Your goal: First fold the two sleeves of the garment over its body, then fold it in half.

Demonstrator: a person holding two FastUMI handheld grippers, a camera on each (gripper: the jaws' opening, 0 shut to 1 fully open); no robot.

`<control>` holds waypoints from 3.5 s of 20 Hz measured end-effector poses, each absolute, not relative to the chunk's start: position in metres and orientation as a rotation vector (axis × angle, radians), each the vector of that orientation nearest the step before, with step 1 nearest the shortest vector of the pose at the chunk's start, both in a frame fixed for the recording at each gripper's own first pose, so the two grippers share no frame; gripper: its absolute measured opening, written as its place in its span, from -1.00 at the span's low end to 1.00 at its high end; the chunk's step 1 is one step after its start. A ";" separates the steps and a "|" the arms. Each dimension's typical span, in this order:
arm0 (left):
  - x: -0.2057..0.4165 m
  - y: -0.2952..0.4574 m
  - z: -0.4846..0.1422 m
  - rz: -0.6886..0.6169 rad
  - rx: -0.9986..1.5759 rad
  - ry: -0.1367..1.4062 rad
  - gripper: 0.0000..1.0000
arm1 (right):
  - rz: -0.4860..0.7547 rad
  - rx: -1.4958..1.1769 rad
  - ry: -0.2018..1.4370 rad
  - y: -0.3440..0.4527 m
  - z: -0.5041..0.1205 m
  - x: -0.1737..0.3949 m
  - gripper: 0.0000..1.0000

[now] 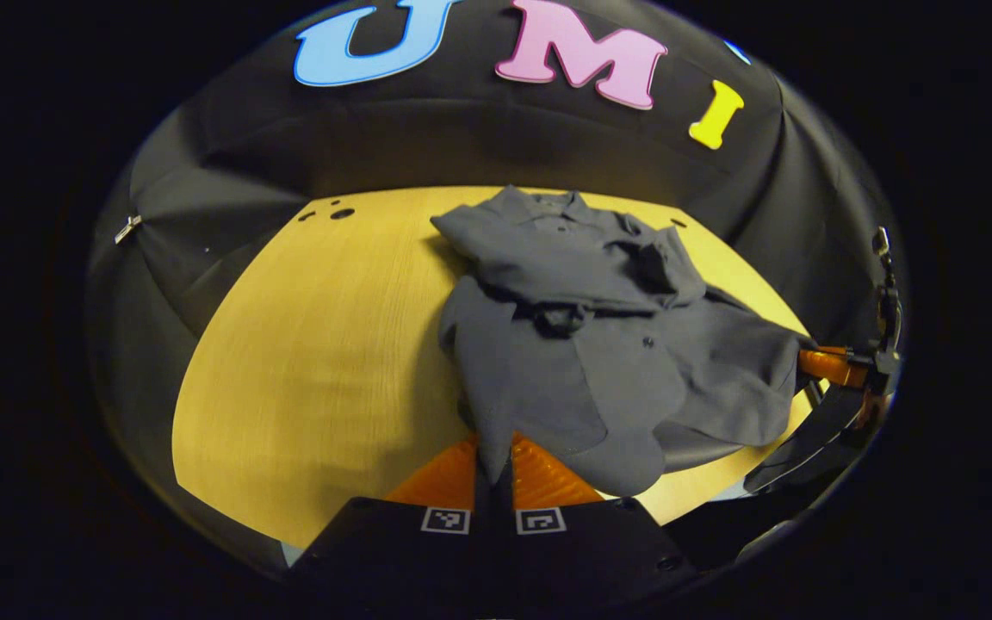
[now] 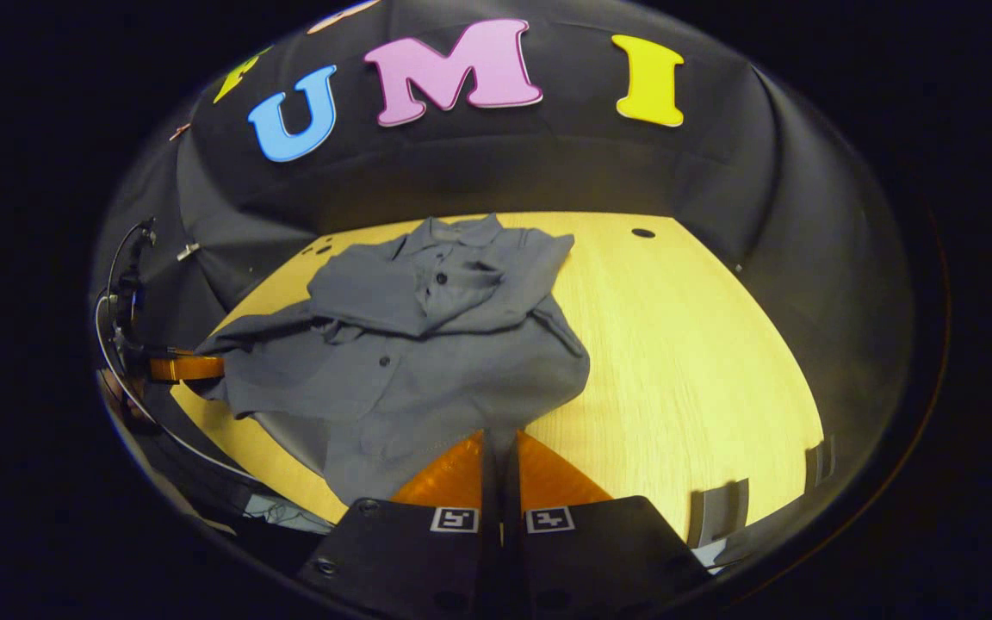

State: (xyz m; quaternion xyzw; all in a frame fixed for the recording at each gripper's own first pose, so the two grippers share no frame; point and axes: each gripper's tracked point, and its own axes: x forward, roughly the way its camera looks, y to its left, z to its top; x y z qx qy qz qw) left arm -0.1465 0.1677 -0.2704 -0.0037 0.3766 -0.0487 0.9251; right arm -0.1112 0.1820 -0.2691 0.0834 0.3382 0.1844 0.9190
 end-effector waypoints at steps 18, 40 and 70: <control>0.011 0.152 -0.158 -0.124 -0.117 0.513 -0.90 | 0.273 0.257 0.441 0.189 -0.169 0.045 -0.89; 0.200 0.184 -0.224 -0.063 -0.066 0.540 -0.90 | 0.132 0.212 0.500 0.207 -0.241 0.225 -1.00; 0.230 0.178 -0.303 0.015 0.063 0.627 0.96 | 0.109 0.179 0.692 0.193 -0.336 0.252 0.50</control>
